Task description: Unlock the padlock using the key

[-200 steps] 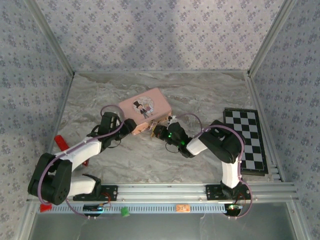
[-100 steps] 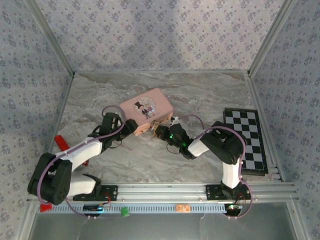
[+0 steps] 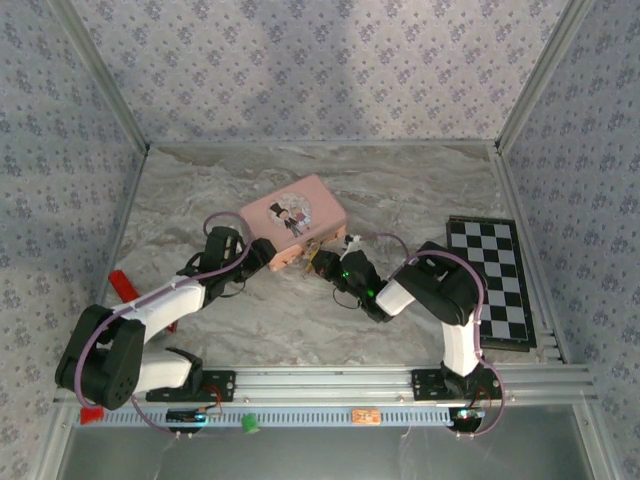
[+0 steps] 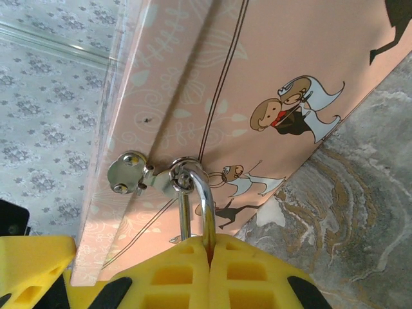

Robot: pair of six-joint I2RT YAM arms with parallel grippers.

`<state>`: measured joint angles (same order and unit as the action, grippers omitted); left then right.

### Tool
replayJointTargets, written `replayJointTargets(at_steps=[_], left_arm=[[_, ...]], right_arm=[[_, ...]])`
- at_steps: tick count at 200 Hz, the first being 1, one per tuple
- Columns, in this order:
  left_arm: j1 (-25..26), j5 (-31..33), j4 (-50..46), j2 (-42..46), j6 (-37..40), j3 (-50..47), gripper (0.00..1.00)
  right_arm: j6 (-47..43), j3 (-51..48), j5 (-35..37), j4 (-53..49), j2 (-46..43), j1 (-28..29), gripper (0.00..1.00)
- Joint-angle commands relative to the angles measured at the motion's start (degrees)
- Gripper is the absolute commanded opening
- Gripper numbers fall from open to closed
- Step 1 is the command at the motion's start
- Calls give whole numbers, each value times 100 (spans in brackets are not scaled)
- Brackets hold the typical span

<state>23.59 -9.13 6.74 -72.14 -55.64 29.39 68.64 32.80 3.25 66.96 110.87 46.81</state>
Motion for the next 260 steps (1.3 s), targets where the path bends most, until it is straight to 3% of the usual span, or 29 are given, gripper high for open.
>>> replayJointTargets(at_steps=[1,113,260], left_arm=[[14,244,-218,-32,-8,-100,69],[22,166,-99,-202,-28,-63,70],[418,183,46,-571,-96,269,67]], right_arm=[[143,-58,439,742,92,-94,0],[497,-92,1051,1044,224,-67,0],[485,-49,1765,1282,155,-275,0]])
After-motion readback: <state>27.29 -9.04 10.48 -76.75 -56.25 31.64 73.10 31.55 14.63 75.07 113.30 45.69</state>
